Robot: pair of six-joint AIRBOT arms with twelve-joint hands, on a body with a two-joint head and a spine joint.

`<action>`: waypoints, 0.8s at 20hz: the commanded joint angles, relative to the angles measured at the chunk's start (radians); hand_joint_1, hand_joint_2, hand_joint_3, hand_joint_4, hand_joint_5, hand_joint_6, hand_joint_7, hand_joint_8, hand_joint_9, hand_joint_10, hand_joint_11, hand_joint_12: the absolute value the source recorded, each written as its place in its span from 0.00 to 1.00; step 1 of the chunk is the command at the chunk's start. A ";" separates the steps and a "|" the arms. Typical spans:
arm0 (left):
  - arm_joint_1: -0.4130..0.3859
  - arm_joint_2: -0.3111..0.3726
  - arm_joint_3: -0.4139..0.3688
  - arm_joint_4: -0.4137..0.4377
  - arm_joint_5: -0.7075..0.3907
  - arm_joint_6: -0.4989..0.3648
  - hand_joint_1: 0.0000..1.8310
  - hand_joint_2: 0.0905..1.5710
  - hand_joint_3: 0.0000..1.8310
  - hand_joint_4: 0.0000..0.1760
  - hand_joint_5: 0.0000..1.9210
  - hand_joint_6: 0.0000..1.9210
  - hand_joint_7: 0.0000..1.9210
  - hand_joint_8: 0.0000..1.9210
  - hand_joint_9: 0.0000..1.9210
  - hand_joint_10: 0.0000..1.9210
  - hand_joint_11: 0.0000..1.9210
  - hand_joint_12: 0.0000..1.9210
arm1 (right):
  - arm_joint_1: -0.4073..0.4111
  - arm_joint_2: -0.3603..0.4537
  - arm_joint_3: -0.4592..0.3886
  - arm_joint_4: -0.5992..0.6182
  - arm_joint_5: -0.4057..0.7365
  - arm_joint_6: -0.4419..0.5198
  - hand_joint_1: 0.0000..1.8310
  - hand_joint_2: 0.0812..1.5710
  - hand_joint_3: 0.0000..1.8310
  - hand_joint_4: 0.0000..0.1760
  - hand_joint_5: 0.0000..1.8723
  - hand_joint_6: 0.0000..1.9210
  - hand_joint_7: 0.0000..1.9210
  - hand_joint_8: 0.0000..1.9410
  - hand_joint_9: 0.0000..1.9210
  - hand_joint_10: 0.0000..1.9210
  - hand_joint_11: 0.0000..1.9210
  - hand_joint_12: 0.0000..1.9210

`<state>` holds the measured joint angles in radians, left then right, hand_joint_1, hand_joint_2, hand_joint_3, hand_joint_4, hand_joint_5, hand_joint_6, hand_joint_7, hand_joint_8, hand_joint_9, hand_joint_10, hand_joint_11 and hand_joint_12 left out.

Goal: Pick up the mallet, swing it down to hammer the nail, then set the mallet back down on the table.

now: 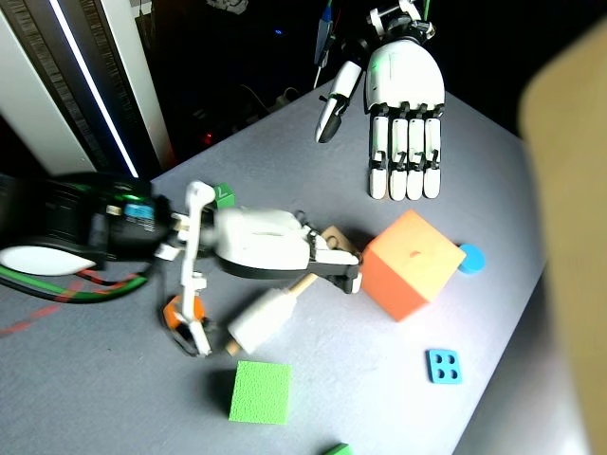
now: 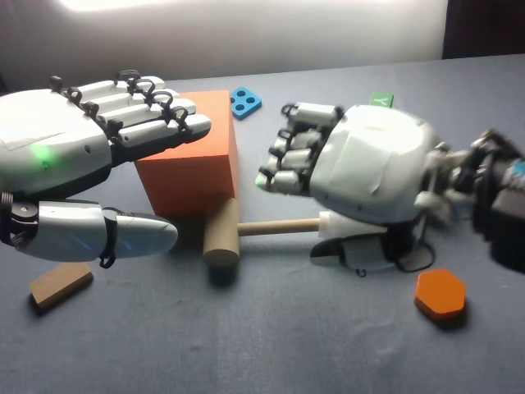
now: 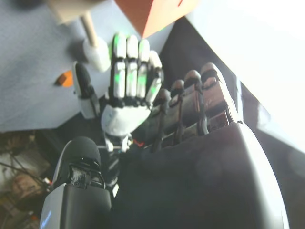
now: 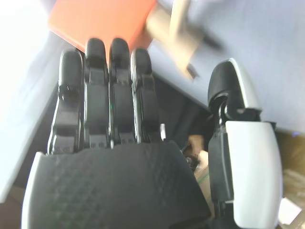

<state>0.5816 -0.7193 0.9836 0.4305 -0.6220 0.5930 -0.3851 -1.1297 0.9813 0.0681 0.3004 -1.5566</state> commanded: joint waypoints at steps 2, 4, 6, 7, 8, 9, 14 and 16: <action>-0.012 0.010 -0.001 -0.030 -0.111 -0.004 0.00 0.77 0.00 0.00 0.01 0.00 0.00 0.00 0.00 0.00 0.00 0.00 | 0.053 0.064 -0.062 0.174 -0.057 -0.148 0.24 0.69 0.00 0.00 0.22 0.00 0.23 0.00 0.21 0.00 0.00 0.54; -0.015 0.010 -0.002 -0.029 -0.111 -0.003 0.00 0.77 0.00 0.00 0.01 0.00 0.00 0.00 0.00 0.00 0.00 0.00 | 0.089 0.134 -0.123 0.391 -0.139 -0.284 0.24 0.70 0.00 0.00 0.21 0.00 0.23 0.00 0.21 0.00 0.00 0.54; -0.016 0.010 -0.006 -0.025 -0.111 -0.003 0.00 0.77 0.00 0.00 0.01 0.00 0.00 0.00 0.00 0.00 0.00 0.00 | 0.129 0.220 -0.188 0.470 -0.178 -0.291 0.24 0.70 0.00 0.00 0.22 0.00 0.23 0.00 0.21 0.00 0.00 0.53; -0.017 0.010 -0.008 -0.023 -0.112 -0.003 0.00 0.78 0.00 0.00 0.01 0.00 0.00 0.00 0.00 0.00 0.00 0.00 | 0.145 0.256 -0.217 0.483 -0.179 -0.291 0.24 0.69 0.00 0.00 0.22 0.00 0.24 0.00 0.22 0.00 0.00 0.54; -0.017 0.010 -0.010 -0.022 -0.112 -0.003 0.00 0.77 0.00 0.00 0.02 0.01 0.02 0.01 0.01 0.00 0.00 0.00 | 0.158 0.281 -0.236 0.500 -0.180 -0.291 0.26 0.69 0.00 0.00 0.23 0.00 0.25 0.00 0.23 0.01 0.00 0.57; -0.020 0.010 -0.013 -0.019 -0.112 -0.003 0.00 0.77 0.00 0.00 0.05 0.01 0.06 0.01 0.04 0.01 0.00 0.00 | 0.175 0.308 -0.256 0.524 -0.186 -0.292 0.27 0.69 0.00 0.00 0.25 0.01 0.26 0.01 0.24 0.01 0.00 0.60; -0.028 0.003 -0.011 0.003 -0.111 0.010 0.01 0.82 0.00 0.00 0.09 0.97 0.05 0.97 0.09 0.95 0.04 0.94 | 0.250 0.444 -0.361 0.607 -0.199 -0.307 0.25 0.68 0.00 0.00 0.18 0.67 0.17 0.78 0.16 0.82 0.08 0.94; -0.018 -0.005 -0.006 0.003 -0.111 0.011 0.00 0.84 0.00 0.00 0.12 1.00 0.10 1.00 0.13 1.00 0.17 1.00 | 0.242 0.464 -0.390 0.607 -0.147 -0.371 0.26 0.66 0.00 0.00 0.16 0.98 0.14 0.99 0.19 0.99 0.25 1.00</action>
<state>0.5709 -0.7261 0.9745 0.4622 -0.6277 0.6022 -0.1490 -0.6666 0.5938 0.6743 0.0448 -1.9232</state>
